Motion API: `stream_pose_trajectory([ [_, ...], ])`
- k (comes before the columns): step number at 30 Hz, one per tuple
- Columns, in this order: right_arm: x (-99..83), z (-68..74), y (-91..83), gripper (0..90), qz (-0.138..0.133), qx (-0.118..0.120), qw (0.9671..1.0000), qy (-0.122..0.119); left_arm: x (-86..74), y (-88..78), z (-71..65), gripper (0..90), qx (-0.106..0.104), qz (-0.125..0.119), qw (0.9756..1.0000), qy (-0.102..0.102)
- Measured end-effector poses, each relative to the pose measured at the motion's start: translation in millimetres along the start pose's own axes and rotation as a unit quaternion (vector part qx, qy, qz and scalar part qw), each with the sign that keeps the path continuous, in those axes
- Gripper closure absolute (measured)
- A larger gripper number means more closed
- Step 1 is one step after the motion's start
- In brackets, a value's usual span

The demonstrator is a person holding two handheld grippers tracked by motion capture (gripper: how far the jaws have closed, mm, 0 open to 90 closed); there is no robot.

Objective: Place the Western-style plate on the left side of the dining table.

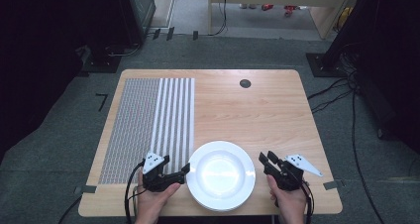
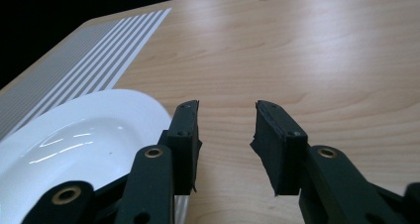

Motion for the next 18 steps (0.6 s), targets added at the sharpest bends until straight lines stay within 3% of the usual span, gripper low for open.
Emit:
stream_pose_trajectory([
  [5, -4.8, 4.5, 3.7, 66.4, 0.017, 0.014, 0.9997, 0.003, -2.7, 2.7, -4.2, 18.9, -0.005, 0.005, 1.0, 0.001],
  [8, -7.4, 9.8, 5.0, 71.5, 0.031, 0.04, 0.9987, 0.001, -4.4, 4.2, -6.3, 25.9, -0.005, 0.007, 1.0, -0.001],
  [18, -14.2, 14.4, 11.0, 68.8, 0.056, 0.039, 0.9977, -0.005, -9.4, 7.6, -13.0, 42.7, -0.018, 0.016, 0.9997, 0.008],
])
Point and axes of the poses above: each handheld gripper's, and its own axes: y roughly forward along the jaws, x roughly out of its top, z roughly to its left, the point moved 7 cm from there along y, roughly forward along the jaws, and after that the axes turned 10 degrees about z, right-handed, at the moved point
